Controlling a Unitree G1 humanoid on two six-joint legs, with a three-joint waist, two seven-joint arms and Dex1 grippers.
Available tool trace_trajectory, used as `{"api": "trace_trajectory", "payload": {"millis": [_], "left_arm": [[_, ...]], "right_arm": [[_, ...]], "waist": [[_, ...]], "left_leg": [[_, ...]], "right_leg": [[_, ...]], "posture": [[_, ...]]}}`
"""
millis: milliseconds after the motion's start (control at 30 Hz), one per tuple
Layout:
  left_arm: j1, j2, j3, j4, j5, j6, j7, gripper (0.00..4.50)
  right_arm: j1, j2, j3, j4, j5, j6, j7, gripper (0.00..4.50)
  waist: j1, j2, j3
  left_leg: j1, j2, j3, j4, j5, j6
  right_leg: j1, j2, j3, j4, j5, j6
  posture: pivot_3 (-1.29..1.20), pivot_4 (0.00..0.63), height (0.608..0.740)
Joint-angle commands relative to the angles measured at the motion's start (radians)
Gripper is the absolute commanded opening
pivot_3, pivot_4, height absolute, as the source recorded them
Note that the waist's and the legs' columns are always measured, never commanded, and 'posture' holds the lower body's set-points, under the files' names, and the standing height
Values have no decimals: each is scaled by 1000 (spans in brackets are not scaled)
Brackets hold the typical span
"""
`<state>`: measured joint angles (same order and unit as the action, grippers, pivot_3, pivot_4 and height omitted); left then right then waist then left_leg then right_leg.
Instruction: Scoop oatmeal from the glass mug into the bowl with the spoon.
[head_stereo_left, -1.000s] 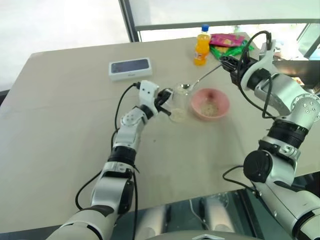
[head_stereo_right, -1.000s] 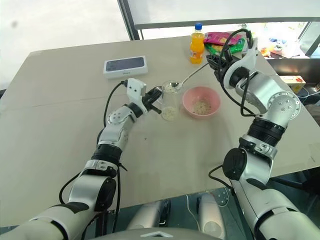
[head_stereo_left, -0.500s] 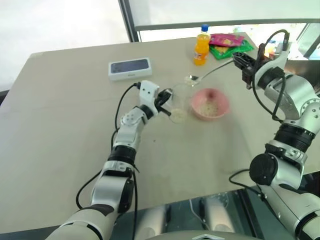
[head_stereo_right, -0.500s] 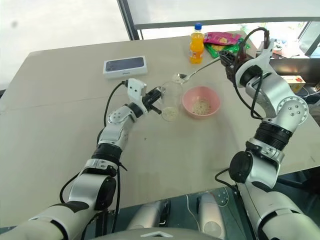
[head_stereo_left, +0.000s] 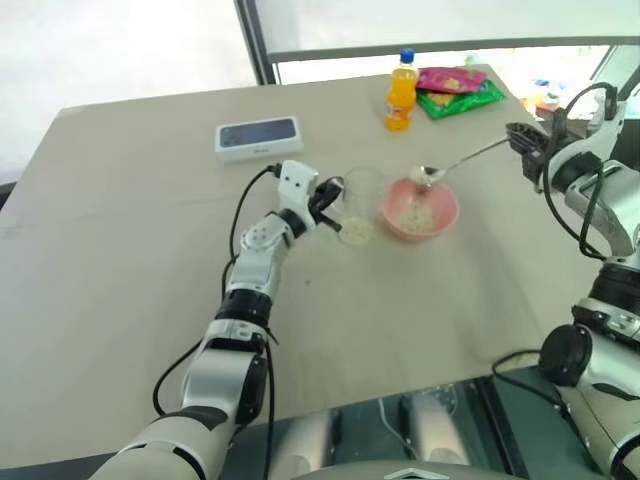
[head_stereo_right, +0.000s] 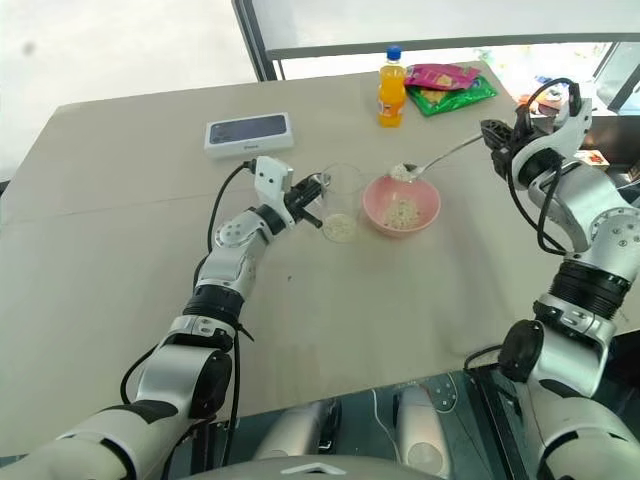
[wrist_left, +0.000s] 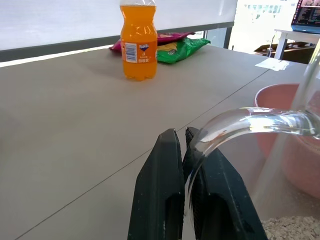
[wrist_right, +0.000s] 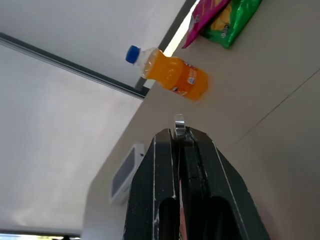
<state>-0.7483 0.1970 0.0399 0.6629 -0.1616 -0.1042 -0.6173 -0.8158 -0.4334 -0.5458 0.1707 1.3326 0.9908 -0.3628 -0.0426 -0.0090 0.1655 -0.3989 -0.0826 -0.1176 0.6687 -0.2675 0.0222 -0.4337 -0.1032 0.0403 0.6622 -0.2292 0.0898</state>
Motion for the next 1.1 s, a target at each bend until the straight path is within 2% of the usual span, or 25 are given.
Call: {"api": "trace_trajectory", "payload": {"millis": [33,267,333,500,567,633,767,833,967,1100], "left_arm": [[-9,3,-9,3,8,-10,-9,57],[24,5,-4,-23,4,-6,0,57],[29,5,-3,-28,3,-5,2,57],[33,3,0,-32,2,-7,15,57],[36,1,1,-34,1,-8,21,57],[40,-1,2,-40,-2,-6,26,57],[53,-2,3,-56,-8,0,30,57],[55,-2,6,-59,-13,3,33,57],[58,2,4,-60,-12,-1,28,57],[60,1,5,-63,-17,-1,26,57]], "right_arm": [[-20,-44,111,-65,-129,-30,135,0],[-88,-174,473,-222,-501,-137,438,0],[-100,-209,544,-260,-588,-175,523,0],[-102,-248,629,-344,-697,-220,703,0],[-98,-232,610,-344,-705,-209,716,0],[-119,-187,533,-309,-667,-176,685,0],[-251,-62,299,-204,-478,-78,551,0],[-305,-14,221,-180,-372,-17,509,0],[-303,15,190,-211,-253,91,514,0],[-226,39,242,-274,-259,116,502,0]], "waist": [[0,0,0],[1,0,0],[1,0,0],[2,-1,0],[3,-1,0],[4,-1,0],[5,-1,0],[6,-1,0],[5,-1,-1],[4,-1,-1]], "left_leg": [[0,0,0,0,0,0],[0,0,0,0,1,-1],[0,0,0,0,1,-1],[0,0,-1,1,1,-1],[0,0,-1,1,1,-1],[0,0,-2,1,1,-2],[0,0,-2,1,1,-2],[0,1,-2,1,1,-2],[0,1,-3,0,1,-2],[0,0,-3,0,1,-1]], "right_leg": [[0,0,0,0,0,0],[0,0,0,0,0,0],[0,0,0,-1,0,0],[0,0,-1,-1,0,0],[0,0,-1,-1,0,0],[0,0,-1,-1,0,0],[0,0,0,0,0,0],[0,0,0,-1,0,0],[0,0,-1,-1,0,0],[0,0,-1,-1,0,0]], "posture": [[0,150,740],[0,150,740],[0,150,740],[0,150,740],[0,150,740],[0,150,740],[0,150,740],[0,150,740],[0,150,740],[0,150,740]]}}
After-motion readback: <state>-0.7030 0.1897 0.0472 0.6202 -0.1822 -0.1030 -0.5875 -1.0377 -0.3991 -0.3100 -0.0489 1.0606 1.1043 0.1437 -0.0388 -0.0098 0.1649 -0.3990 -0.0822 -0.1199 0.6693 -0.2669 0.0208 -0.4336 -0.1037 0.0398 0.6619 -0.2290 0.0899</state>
